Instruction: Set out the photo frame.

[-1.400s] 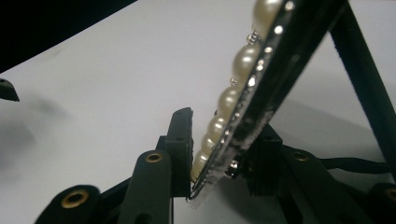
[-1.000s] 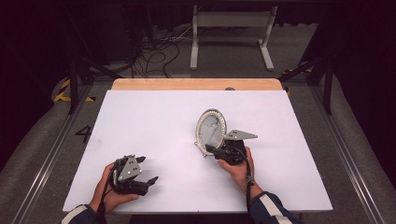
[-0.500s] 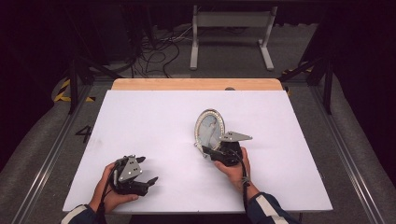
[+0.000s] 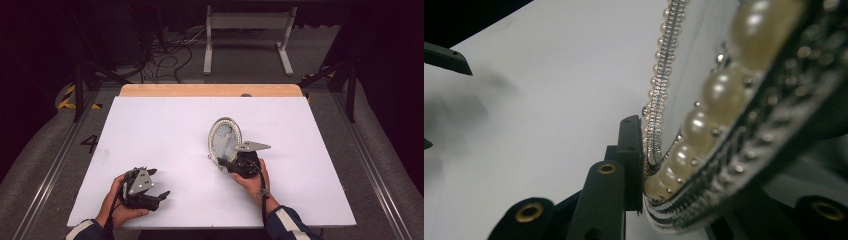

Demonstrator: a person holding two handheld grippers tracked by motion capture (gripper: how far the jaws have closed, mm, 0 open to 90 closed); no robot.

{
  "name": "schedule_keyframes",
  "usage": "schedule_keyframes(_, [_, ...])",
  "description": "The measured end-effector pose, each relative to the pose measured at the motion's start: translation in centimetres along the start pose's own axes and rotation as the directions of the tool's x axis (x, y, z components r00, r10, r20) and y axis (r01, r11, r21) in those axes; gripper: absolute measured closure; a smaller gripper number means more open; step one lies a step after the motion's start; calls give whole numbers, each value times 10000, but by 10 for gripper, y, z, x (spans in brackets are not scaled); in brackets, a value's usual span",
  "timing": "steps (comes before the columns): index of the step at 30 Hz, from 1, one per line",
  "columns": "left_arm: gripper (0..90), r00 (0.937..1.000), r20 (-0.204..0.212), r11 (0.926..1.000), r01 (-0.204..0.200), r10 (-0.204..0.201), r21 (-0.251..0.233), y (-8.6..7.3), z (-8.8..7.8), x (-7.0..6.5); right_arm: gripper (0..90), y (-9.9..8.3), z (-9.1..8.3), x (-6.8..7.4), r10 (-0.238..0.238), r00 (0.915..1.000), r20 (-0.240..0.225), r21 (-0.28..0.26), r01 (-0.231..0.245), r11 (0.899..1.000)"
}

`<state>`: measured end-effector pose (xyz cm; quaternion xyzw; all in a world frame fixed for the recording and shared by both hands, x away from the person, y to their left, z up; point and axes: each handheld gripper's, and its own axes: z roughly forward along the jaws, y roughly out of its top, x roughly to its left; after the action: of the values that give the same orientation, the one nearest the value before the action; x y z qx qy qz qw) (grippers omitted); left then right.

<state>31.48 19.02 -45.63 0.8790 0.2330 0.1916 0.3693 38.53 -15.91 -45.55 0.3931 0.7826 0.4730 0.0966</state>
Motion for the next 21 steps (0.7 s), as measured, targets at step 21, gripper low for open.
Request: schedule_keyframes(21, [184,9943,1051,9990,-114,158,-421,23,22,-3,800,-11,-17,5,54,9965,-835,478,-14,9989])
